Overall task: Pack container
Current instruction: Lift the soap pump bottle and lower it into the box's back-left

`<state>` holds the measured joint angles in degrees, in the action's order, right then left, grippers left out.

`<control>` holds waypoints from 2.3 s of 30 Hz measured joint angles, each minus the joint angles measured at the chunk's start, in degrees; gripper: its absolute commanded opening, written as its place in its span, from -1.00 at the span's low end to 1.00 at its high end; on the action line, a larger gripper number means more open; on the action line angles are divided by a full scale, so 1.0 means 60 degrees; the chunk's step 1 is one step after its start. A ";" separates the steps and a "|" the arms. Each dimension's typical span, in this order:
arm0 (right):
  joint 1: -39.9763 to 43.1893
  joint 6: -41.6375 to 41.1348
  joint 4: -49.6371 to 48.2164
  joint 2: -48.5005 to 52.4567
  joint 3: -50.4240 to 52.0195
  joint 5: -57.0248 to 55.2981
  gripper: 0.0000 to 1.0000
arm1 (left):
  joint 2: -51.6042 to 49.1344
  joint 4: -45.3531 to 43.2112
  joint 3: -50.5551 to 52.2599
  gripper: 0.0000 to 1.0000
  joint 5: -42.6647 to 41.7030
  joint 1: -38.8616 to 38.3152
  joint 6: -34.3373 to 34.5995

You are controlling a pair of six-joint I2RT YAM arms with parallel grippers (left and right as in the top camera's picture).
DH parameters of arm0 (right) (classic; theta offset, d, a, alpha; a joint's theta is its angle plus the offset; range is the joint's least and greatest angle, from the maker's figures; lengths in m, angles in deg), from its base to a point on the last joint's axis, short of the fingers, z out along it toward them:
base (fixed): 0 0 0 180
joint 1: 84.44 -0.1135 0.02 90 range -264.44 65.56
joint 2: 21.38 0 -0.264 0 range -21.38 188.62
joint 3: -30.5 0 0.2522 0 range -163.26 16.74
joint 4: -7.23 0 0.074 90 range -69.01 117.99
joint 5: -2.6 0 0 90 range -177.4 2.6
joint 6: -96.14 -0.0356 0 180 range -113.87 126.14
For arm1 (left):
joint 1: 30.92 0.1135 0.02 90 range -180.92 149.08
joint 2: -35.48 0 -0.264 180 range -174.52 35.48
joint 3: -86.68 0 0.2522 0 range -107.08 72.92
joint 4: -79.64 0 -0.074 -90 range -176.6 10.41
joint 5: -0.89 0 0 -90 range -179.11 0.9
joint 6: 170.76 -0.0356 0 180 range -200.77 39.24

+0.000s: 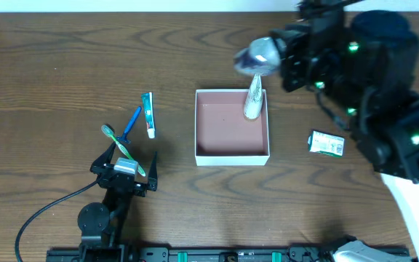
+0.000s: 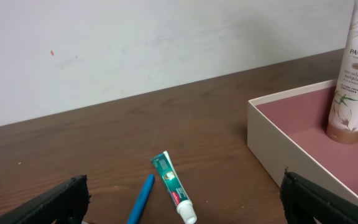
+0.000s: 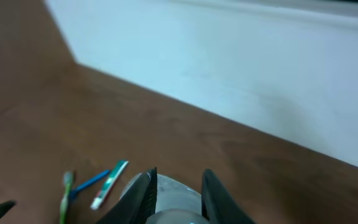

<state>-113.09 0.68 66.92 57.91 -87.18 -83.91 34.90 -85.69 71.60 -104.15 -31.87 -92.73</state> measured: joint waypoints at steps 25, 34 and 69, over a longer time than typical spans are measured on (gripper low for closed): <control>-0.1577 -0.0299 -0.0080 0.4768 0.0007 -0.1086 -0.71 | 0.0000 0.0000 0.0000 0.96 0.0000 0.0000 0.0000; -0.1552 -0.0324 -0.0310 0.5410 0.0007 -0.1268 -0.73 | 0.0000 0.0000 0.0000 0.96 0.0000 0.0000 0.0000; -0.1461 -0.0215 -0.1322 0.6583 0.0007 -0.1410 -0.17 | 0.0000 0.0000 0.0000 0.96 0.0000 0.0000 0.0000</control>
<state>-121.85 -0.61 58.99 97.40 -87.14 -92.37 34.90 -85.69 71.60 -104.15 -31.87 -92.73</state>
